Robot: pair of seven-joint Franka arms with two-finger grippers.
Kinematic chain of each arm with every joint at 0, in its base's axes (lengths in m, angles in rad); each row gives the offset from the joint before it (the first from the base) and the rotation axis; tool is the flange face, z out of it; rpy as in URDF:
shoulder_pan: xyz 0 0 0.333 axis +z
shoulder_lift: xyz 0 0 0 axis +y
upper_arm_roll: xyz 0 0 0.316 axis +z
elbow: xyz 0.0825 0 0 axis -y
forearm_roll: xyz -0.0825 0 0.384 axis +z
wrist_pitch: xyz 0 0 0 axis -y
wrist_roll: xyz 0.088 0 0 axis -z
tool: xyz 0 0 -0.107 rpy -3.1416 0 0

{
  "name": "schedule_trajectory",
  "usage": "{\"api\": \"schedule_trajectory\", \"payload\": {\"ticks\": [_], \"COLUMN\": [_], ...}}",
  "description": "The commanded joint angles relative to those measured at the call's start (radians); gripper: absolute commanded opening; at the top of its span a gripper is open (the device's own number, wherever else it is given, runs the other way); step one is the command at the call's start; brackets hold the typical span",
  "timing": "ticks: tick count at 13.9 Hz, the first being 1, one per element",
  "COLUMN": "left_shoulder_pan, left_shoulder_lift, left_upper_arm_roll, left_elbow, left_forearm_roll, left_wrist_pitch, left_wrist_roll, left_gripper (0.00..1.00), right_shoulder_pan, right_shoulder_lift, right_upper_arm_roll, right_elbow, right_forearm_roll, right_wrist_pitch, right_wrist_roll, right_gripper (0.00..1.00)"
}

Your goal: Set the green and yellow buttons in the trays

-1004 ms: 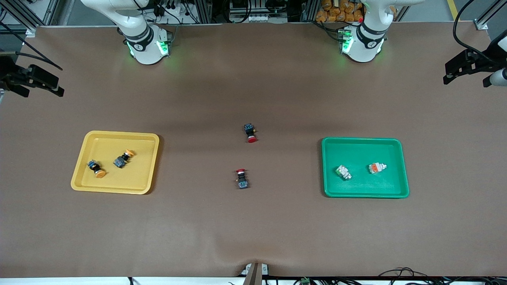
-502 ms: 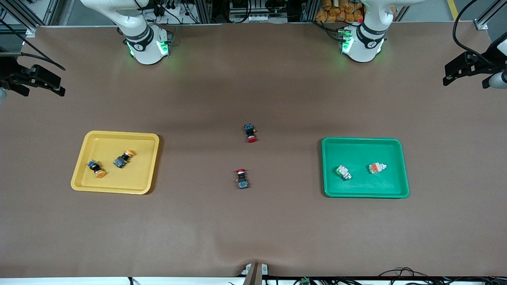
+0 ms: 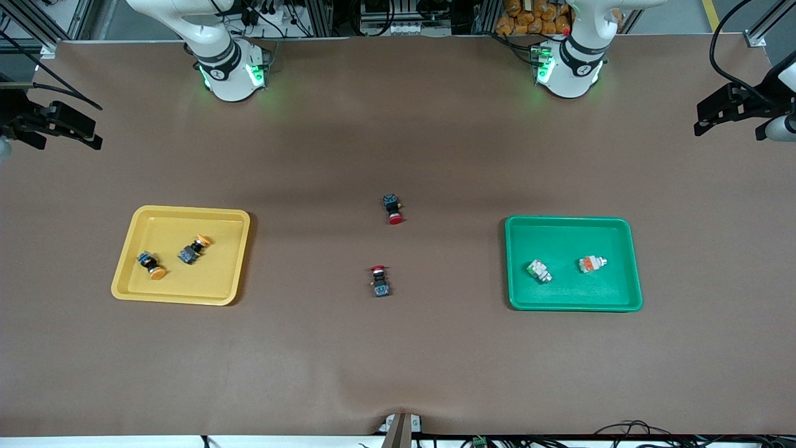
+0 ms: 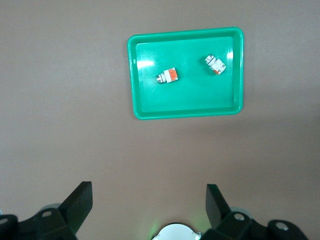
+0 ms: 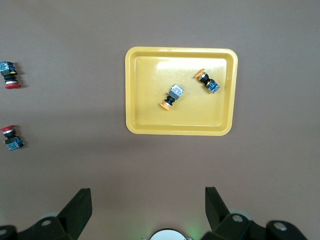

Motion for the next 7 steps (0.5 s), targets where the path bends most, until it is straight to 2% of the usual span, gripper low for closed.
{"api": "schedule_trajectory", "payload": {"ticks": [1, 7], "left_shoulder_pan": [-0.007, -0.007], "left_shoulder_lift": [0.003, 0.015], "left_upper_arm_roll": [-0.001, -0.002], "left_elbow": [0.009, 0.02], "left_forearm_roll": [-0.003, -0.024], "left_wrist_pitch": [-0.01, -0.026], "left_wrist_roll": [-0.012, -0.018], "left_gripper": [1.0, 1.0], "right_shoulder_pan": [0.011, 0.008], "right_shoulder_lift": [-0.014, -0.014], "right_upper_arm_roll": [-0.005, -0.005], "right_elbow": [-0.01, -0.01], "right_forearm_roll": [-0.018, -0.018], "right_wrist_pitch": [-0.006, -0.007], "right_wrist_roll": [0.015, 0.015], "right_gripper": [1.0, 1.0]}}
